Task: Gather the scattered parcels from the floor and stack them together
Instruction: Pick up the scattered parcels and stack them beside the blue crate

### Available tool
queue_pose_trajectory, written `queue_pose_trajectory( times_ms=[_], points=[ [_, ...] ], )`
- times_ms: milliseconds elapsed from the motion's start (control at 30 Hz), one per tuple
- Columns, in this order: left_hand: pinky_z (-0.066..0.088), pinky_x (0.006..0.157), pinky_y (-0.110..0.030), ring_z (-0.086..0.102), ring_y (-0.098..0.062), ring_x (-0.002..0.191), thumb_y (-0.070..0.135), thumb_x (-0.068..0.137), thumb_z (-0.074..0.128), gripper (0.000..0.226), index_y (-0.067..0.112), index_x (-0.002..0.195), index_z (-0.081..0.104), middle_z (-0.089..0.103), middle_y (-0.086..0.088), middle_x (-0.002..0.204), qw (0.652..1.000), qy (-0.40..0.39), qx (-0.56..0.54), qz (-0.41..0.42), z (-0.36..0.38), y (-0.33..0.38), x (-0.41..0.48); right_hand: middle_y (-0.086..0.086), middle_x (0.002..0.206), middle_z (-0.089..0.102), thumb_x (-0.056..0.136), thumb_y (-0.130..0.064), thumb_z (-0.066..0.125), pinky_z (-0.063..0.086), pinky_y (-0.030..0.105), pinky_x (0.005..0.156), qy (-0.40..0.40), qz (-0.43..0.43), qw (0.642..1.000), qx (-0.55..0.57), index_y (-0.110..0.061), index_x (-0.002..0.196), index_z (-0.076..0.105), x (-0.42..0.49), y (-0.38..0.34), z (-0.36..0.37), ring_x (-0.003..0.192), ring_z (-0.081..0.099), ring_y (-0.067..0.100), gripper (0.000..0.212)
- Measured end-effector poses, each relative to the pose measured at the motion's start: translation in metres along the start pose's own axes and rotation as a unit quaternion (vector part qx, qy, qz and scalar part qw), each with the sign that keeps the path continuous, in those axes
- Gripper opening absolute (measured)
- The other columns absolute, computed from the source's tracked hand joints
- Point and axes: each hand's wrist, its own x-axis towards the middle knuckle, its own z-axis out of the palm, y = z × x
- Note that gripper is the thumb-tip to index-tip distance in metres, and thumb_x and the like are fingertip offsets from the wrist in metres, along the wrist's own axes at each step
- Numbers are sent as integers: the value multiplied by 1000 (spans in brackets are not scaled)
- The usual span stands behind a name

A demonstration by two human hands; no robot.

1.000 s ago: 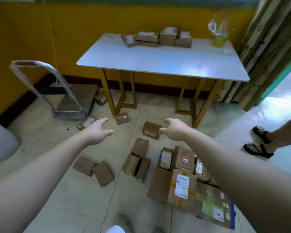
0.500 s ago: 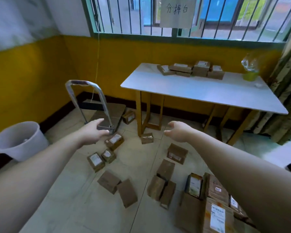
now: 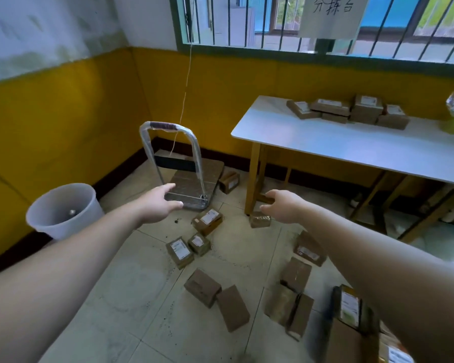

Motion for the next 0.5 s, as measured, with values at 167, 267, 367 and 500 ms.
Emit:
queue_pose_trajectory(
  times_ms=[167,267,367,500],
  points=[
    [30,107,-36,32,-25,138,33,92,60,68,23,149,26,27,-6,155,1000,-1,0,-5,-16,-12,42,7,143,46,94,-39,56,42,28,86,-9,0,1000,19,-15,144,37,63,-25,3,125,49,24,59],
    [31,107,-37,32,-25,139,34,92,59,68,24,149,25,27,-6,156,1000,12,14,-21,-33,-19,70,9,142,46,95,-38,55,45,31,91,-16,-1,1000,16,-13,144,37,101,-44,2,124,49,25,58],
    [30,109,-39,29,-26,140,35,92,58,68,26,150,24,24,-5,157,999,14,22,-29,-51,-27,100,9,142,47,96,-38,54,45,31,92,-20,-12,1000,5,-13,144,38,131,-64,0,125,49,25,57],
    [31,107,-39,31,-27,139,35,92,59,68,26,150,23,24,-5,157,999,6,28,-24,-60,-36,141,8,144,45,95,-38,55,43,29,92,-15,-7,1000,21,-15,145,37,162,-75,-2,127,47,25,58]
  ],
)
